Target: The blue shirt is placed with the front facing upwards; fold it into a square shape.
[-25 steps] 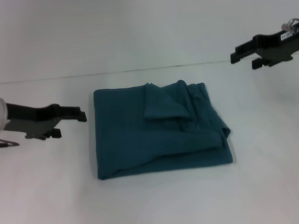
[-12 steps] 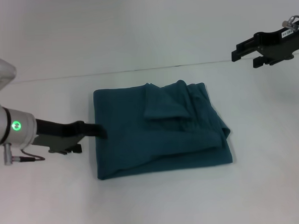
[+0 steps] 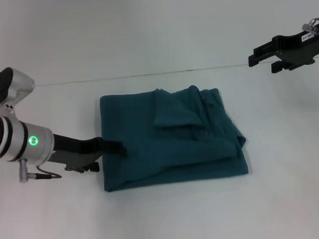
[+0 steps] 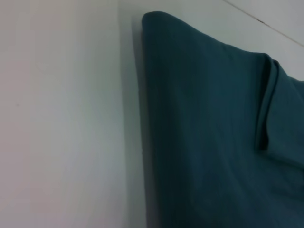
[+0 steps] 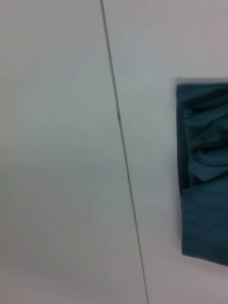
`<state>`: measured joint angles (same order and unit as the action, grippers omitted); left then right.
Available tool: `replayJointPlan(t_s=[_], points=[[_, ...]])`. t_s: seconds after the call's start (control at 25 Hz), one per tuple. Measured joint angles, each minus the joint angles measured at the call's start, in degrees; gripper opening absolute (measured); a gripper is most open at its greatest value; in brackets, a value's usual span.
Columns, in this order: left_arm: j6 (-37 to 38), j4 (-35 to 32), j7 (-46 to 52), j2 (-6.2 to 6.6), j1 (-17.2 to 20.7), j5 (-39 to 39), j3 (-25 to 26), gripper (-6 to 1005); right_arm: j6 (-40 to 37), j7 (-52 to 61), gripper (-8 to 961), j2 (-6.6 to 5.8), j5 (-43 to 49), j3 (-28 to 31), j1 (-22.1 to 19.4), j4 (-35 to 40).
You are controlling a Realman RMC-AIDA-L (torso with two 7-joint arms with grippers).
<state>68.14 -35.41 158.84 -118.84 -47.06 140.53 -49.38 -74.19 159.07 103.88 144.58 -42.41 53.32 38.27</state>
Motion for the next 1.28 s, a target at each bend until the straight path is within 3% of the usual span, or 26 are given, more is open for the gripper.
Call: replayJointPlan(t_s=[0.32, 0.56, 0.72, 0.92, 1.04, 1.28], points=[[-3.1, 3.3, -0.5, -1.01, -3.1, 0.0, -0.4, 924, 0.4, -0.6, 741, 0.31, 0.0, -0.1, 0.2, -0.4], [-5.9, 6.9, -1.3, -0.71, -7.6, 0.5, -4.5, 904, -0.1, -0.6, 741, 0.32, -0.2, 0.2, 0.2, -0.4], [-5.9, 5.8, -1.3, -1.34, -7.7, 0.4, -4.6, 890, -0.4, -0.6, 741, 0.14, -0.4, 0.2, -0.1, -0.4], [-5.3, 5.2, -1.8, -1.68, -7.6, 0.1, -4.5, 687, -0.3, -0.8, 741, 0.16, -0.5, 0.2, -0.2, -0.4], [-4.0, 3.3, -2.1, -2.46, -7.2, 0.0, -4.4, 457, -0.2, -1.1, 741, 0.25, -0.5, 0.2, -0.2, -0.4], [-1.6, -0.9, -3.0, -4.03, -6.2, 0.0, -4.4, 338, -0.1, -1.3, 741, 0.37, -0.6, 0.2, -0.2, -0.4]])
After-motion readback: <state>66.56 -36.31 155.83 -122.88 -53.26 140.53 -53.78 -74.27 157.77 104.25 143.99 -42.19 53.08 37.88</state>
